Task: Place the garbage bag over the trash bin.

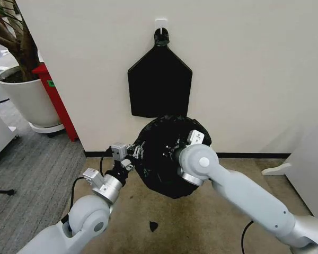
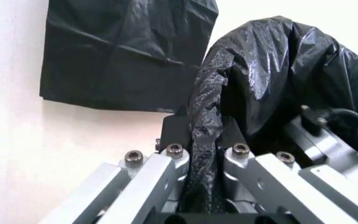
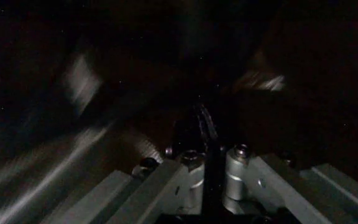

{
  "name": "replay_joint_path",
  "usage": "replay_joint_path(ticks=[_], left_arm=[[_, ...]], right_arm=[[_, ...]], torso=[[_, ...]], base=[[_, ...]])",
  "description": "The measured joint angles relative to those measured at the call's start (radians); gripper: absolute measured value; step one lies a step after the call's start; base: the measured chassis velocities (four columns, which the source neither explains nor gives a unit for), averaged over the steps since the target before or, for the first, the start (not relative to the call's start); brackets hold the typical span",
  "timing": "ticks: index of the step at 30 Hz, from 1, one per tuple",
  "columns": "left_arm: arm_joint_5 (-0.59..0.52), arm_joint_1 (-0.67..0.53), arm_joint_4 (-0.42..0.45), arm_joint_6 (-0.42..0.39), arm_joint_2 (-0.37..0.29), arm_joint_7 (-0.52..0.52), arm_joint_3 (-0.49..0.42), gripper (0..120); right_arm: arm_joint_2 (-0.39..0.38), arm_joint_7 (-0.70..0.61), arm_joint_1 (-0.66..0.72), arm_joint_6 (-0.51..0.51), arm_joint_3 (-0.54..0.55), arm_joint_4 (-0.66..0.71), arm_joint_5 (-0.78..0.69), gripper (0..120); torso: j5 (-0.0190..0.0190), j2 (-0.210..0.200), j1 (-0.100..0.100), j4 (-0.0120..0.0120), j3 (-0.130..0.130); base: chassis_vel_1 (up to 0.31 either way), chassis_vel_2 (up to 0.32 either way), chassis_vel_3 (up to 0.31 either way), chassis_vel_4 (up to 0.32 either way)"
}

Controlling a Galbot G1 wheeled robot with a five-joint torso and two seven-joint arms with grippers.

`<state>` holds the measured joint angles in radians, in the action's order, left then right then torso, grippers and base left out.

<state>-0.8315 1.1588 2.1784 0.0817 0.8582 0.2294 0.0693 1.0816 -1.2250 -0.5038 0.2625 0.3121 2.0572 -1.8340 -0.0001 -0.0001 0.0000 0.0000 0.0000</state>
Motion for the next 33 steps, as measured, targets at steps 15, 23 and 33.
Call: replay_joint_path(ticks=[15, 23, 33], left_arm=[[-0.045, -0.019, -0.015, -0.016, 0.005, 0.028, 0.001, 4], [-0.088, -0.025, -0.036, -0.025, 0.013, 0.061, 0.0, 4], [-0.348, -0.074, -0.066, -0.047, 0.04, 0.187, 0.024, 4]], right_arm=[[-0.065, 0.14, -0.034, 0.037, -0.006, 0.132, 0.046, 4], [-0.183, 0.25, -0.053, 0.085, -0.121, 0.312, 0.045, 32], [-0.399, 0.447, -0.334, -0.024, -0.344, 0.451, 0.277, 73]], torso=[[0.0001, 0.0, 0.0, 0.0001, 0.0], [0.0002, 0.0, 0.0, 0.0003, 0.0], [0.0004, 0.0, 0.0, 0.0001, 0.0]], base=[[0.0, 0.0, 0.0, 0.0], [0.0, 0.0, 0.0, 0.0], [0.0, 0.0, 0.0, 0.0]])
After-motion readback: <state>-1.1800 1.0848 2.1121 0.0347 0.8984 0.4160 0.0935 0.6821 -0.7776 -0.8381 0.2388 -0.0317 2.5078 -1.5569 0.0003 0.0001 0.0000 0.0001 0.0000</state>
